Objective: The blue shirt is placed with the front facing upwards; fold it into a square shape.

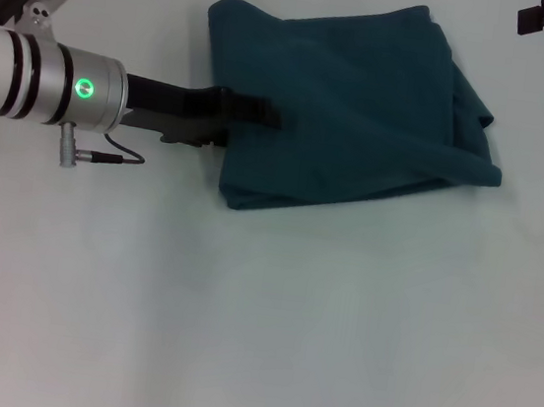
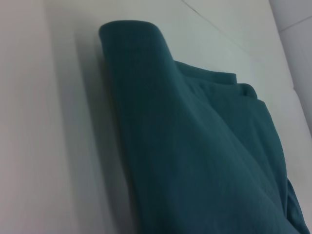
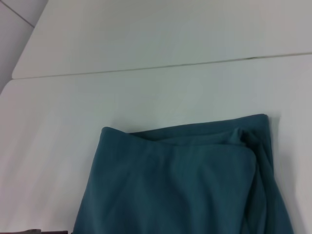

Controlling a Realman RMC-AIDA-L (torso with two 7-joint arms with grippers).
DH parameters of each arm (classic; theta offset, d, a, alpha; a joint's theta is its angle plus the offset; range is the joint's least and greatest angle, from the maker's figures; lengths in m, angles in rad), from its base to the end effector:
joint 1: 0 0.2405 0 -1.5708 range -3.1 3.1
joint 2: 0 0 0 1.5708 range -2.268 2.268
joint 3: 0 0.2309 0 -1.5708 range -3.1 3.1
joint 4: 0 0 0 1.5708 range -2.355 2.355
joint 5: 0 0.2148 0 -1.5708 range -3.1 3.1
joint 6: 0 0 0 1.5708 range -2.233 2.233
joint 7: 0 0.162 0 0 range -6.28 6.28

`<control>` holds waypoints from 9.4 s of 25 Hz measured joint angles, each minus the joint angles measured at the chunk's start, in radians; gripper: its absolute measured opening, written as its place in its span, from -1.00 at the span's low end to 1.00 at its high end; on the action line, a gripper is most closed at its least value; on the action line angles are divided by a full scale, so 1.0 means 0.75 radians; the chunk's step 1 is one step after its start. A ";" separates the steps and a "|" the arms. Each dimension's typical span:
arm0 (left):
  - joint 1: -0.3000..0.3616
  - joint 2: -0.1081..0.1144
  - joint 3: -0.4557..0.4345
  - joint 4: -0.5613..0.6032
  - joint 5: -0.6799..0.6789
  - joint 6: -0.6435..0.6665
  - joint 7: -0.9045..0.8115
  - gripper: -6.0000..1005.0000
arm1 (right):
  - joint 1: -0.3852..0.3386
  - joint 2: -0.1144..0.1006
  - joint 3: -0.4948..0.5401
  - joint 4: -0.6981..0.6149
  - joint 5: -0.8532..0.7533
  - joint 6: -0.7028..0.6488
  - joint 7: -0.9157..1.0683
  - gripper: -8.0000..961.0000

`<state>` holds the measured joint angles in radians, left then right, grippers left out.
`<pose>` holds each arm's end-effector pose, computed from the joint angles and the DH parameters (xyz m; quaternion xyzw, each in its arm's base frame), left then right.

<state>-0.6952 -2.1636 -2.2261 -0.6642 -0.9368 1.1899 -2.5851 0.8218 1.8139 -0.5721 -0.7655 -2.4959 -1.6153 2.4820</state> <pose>-0.2070 0.3714 -0.0696 -0.7456 -0.6465 -0.1371 0.0856 0.2290 0.4068 0.1175 -0.8031 0.5683 0.0688 0.1653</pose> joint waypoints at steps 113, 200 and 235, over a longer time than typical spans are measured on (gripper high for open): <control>-0.115 0.003 0.182 0.140 -0.102 -0.149 -0.104 -0.41 | -0.011 0.009 -0.002 0.000 0.000 0.002 -0.016 0.87; 0.300 0.190 -0.637 -0.323 -0.338 0.571 0.011 0.74 | 0.139 0.331 -0.169 0.440 0.078 0.738 0.081 0.87; 0.292 0.177 -0.623 -0.307 -0.332 0.544 0.025 0.74 | 0.141 0.312 -0.217 0.446 0.050 0.678 0.192 0.62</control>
<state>-0.4764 -2.0310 -2.6936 -0.8942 -1.1859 1.5977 -2.5664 0.9277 2.0476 -0.7352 -0.4310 -2.4581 -1.1070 2.6263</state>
